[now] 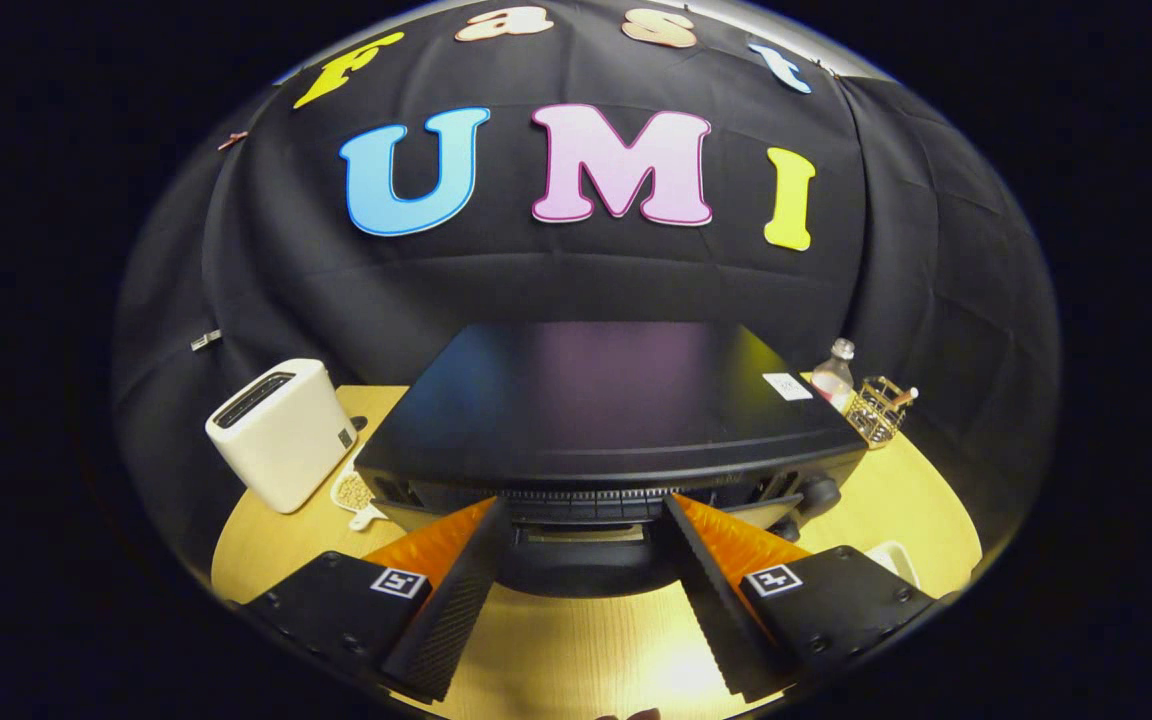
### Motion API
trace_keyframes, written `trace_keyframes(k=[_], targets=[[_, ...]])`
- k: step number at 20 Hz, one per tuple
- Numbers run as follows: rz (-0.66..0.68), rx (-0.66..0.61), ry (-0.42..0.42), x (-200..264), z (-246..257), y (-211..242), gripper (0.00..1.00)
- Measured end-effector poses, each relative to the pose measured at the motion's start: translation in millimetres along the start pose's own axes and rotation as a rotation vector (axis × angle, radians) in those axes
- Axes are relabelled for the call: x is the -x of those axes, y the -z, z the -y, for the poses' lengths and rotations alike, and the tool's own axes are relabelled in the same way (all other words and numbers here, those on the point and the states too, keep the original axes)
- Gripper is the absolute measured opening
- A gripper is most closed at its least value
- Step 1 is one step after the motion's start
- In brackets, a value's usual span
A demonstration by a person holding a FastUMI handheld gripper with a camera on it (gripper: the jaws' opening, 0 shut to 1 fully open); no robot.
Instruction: Open the toaster oven, put the food inside, and close the toaster oven door.
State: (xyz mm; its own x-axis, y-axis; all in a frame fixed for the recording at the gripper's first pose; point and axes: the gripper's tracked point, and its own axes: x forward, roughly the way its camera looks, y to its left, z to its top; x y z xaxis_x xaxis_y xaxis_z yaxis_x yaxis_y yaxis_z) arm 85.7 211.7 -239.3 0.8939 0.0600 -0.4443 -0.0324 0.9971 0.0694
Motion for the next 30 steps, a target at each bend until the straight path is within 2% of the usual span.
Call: trace_keyframes(k=[4,12,24,30], targets=[[0.002,-0.011,0.001,23,1,24,1.00],[-0.082,-0.018,-0.014,50,2,74,1.00],[-0.303,-0.012,-0.034,56,9,165,0.98],[-0.343,-0.010,-0.060,56,12,177,0.99]])
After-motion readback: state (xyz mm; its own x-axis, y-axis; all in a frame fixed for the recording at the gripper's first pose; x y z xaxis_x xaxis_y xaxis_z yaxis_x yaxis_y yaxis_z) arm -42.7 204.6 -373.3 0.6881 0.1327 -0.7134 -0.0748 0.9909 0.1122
